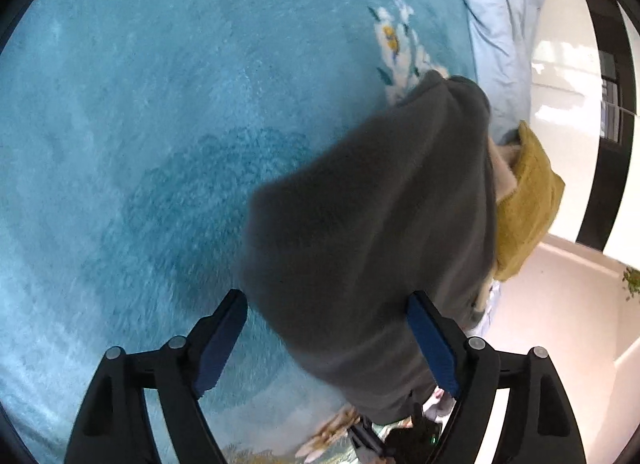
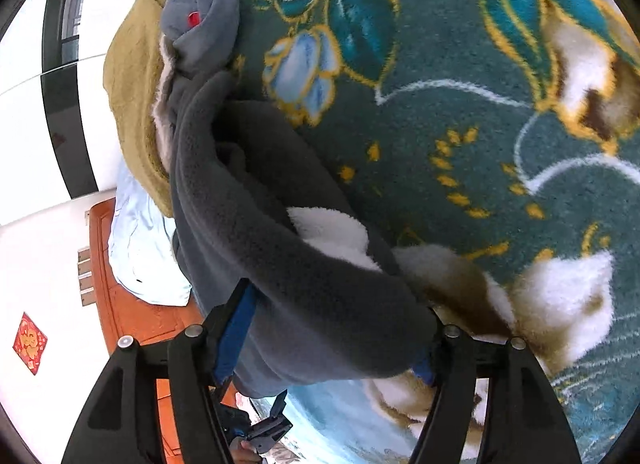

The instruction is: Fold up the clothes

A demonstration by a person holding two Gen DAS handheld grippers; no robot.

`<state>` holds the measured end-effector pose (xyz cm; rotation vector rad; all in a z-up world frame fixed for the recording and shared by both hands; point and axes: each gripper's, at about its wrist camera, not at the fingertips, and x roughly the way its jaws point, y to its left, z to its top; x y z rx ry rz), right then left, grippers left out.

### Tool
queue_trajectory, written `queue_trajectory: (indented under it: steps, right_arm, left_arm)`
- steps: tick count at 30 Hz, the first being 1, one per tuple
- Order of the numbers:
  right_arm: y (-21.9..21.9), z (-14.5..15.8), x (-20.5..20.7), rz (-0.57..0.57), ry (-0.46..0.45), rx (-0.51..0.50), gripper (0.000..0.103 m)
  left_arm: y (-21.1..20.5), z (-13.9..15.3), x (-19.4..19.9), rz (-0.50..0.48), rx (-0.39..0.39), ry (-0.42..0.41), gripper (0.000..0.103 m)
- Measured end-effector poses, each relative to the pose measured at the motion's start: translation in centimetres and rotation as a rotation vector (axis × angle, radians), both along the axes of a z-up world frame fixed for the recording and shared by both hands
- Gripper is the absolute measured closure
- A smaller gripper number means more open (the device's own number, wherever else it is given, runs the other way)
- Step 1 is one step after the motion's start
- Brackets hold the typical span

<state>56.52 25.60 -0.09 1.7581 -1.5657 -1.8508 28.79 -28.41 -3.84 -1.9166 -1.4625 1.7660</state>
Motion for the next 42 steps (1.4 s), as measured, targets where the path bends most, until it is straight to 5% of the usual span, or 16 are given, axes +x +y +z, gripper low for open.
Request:
queue_trajectory:
  steps: [3, 5, 10, 14, 15, 19, 24, 33, 42]
  right_arm:
    - [-0.4, 0.1, -0.2, -0.002, 0.014, -0.009, 0.026]
    - [-0.6, -0.1, -0.5, -0.005, 0.028, -0.019, 0.022]
    - [-0.1, -0.2, -1.0, -0.054, 0.038, -0.019, 0.023]
    - [0.1, 0.0, -1.1, -0.099, 0.006, -0.018, 0.046]
    - [0.2, 0.1, -1.2, -0.115, 0.005, -0.026, 0.058]
    - [-0.4, 1.6, -2.6, -0.112, 0.006, -0.001, 0.070]
    - [-1.1, 4.7, -4.2, -0.105, 0.025, 0.007, 0.075]
    - [0.5, 13.8, -5.1, -0.059, 0.077, 0.004, 0.076]
    - [2.1, 21.5, 2.9, -0.100, 0.047, 0.027, 0.076]
  left_arm:
    - [0.8, 0.0, -1.2, 0.037, 0.034, 0.030, 0.017]
    - [2.0, 0.3, -1.8, -0.021, 0.007, 0.048, 0.014]
    - [2.7, 0.6, -1.9, -0.030, -0.006, 0.053, 0.014]
    - [2.5, 1.8, -1.9, 0.004, -0.009, 0.035, 0.039]
    - [2.5, 2.2, -1.9, 0.011, -0.011, 0.030, 0.043]
    - [2.9, 4.3, -2.6, 0.010, -0.069, -0.013, 0.064]
    - [3.4, 9.6, -2.8, 0.017, -0.111, 0.005, 0.076]
    - [3.3, 21.9, -2.7, -0.069, -0.187, 0.023, 0.078]
    - [0.4, 25.3, 0.5, -0.074, -0.131, -0.023, 0.078]
